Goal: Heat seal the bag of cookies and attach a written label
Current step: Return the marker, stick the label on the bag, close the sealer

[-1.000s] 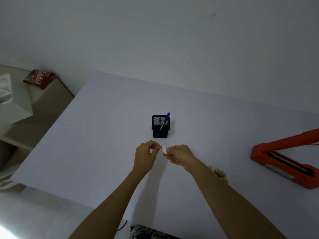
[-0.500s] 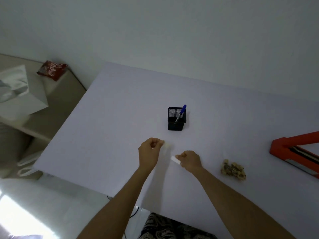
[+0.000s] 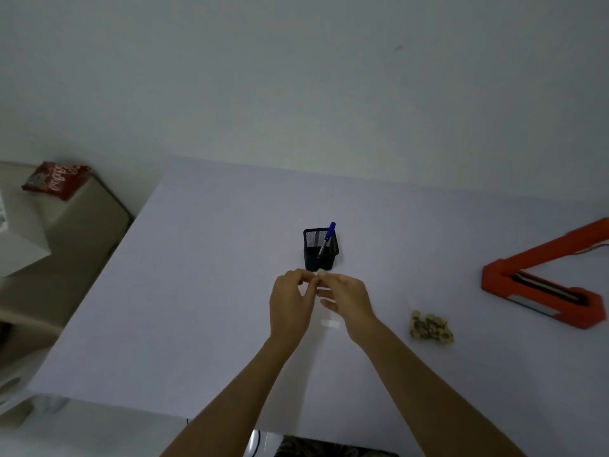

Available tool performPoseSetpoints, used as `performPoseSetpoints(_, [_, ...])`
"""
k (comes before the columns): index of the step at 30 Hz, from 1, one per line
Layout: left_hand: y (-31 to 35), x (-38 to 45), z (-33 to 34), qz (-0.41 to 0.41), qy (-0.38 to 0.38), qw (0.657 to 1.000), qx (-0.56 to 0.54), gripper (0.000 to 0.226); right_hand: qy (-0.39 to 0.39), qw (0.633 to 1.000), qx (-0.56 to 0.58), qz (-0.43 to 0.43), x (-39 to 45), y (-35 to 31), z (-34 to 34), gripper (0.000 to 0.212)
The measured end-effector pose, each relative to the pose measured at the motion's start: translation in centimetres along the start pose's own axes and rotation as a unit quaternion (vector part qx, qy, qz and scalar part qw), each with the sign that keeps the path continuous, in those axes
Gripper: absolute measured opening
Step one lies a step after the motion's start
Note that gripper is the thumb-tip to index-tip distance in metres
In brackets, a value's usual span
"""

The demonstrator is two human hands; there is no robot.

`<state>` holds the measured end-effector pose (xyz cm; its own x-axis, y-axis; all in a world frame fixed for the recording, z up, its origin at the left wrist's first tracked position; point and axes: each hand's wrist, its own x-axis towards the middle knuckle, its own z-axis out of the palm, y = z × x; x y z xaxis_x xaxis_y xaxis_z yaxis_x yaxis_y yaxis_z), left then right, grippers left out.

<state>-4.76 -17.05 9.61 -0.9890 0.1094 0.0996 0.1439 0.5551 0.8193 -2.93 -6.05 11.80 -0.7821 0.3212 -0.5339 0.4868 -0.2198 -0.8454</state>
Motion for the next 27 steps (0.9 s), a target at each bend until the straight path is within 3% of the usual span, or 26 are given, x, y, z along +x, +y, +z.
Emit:
performPoseSetpoints(10, [3.7,-0.1,3.6,0.091,-0.097,0.989,-0.065,0.017,0.053,0.996,0.073,0.015,-1.8,-1.0,-7.1,0.019])
performPoseSetpoints(20, [5.6,0.8,11.5,0.035,-0.197,0.976,-0.08,0.007,0.124,0.987,0.089,0.052,0.1,-0.4,-17.6,0.014])
performPoseSetpoints(27, [7.7,0.5,17.9,-0.058,-0.229,0.967,-0.094,0.01,0.116,0.988,0.058,0.08,3.7,0.1,-24.0,0.011])
